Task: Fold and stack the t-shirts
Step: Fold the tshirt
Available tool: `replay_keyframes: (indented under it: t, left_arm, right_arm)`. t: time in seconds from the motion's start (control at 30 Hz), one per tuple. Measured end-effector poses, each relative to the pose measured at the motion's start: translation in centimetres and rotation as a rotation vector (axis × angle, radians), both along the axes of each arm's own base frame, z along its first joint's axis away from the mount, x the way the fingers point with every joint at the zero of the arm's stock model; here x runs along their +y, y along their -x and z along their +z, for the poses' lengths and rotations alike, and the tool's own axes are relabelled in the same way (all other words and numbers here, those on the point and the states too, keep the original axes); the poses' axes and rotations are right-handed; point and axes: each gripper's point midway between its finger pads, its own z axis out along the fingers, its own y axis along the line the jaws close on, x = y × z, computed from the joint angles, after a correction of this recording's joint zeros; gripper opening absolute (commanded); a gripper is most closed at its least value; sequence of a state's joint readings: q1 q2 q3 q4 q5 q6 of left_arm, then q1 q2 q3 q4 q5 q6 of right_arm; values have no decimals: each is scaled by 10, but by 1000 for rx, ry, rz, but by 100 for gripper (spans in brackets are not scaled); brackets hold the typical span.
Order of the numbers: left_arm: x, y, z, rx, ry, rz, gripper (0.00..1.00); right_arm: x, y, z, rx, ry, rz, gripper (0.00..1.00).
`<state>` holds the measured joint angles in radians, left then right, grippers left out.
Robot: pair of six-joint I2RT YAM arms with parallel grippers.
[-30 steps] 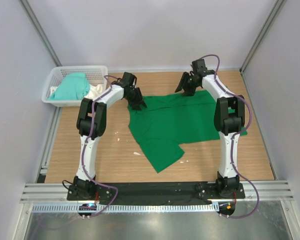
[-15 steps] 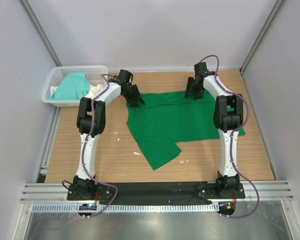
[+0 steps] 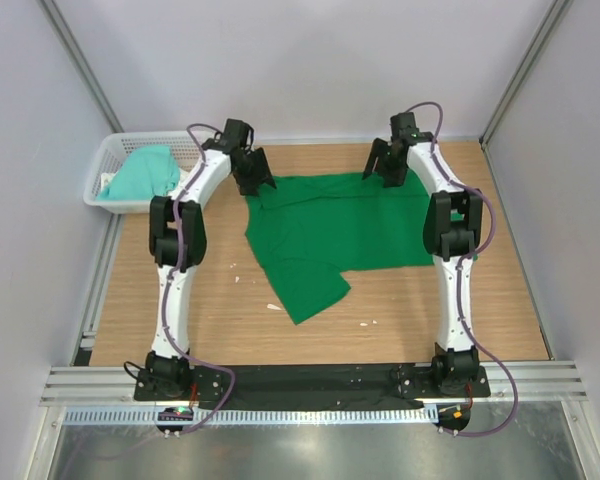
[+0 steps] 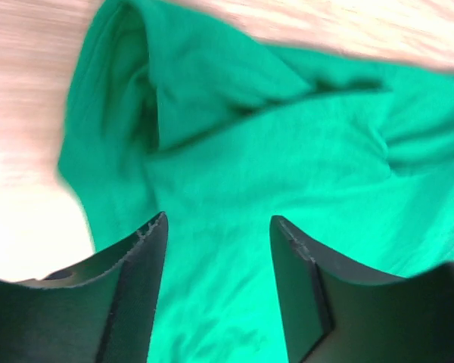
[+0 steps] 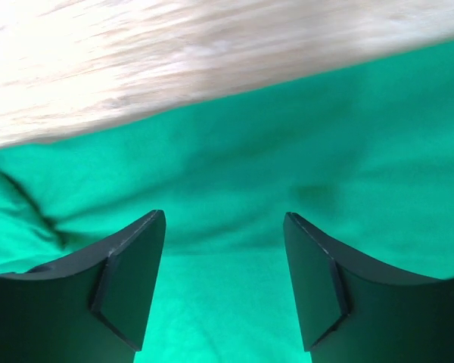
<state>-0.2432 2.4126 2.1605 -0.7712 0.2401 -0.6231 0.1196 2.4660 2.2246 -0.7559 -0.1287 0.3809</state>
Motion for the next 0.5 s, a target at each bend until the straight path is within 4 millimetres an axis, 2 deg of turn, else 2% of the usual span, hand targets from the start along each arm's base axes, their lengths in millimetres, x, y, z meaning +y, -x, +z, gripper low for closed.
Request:
replay_keyframes:
  t: [0.1,0.2,0.33,0.4,0.5]
  left_arm:
    - [4,15,28,-27,-37,-16,59]
    - [-2,48,75,-87,-33,-43,56]
    - [-13,132,125,-148,19,-104,52]
    - [-19,172,129,-158,52,-140,51]
    - [-18,226,102,-80,71,-155,49]
  right_arm:
    - [-17,8,14,24,-29,-74,77]
    - [-46,30,39,45,-54,-171,78]
    - [-90,83,83,40,-92,-302,78]
    - [-110,108,102,19,-114,-361,77]
    - [-135,152,110,23,-129,-439,75]
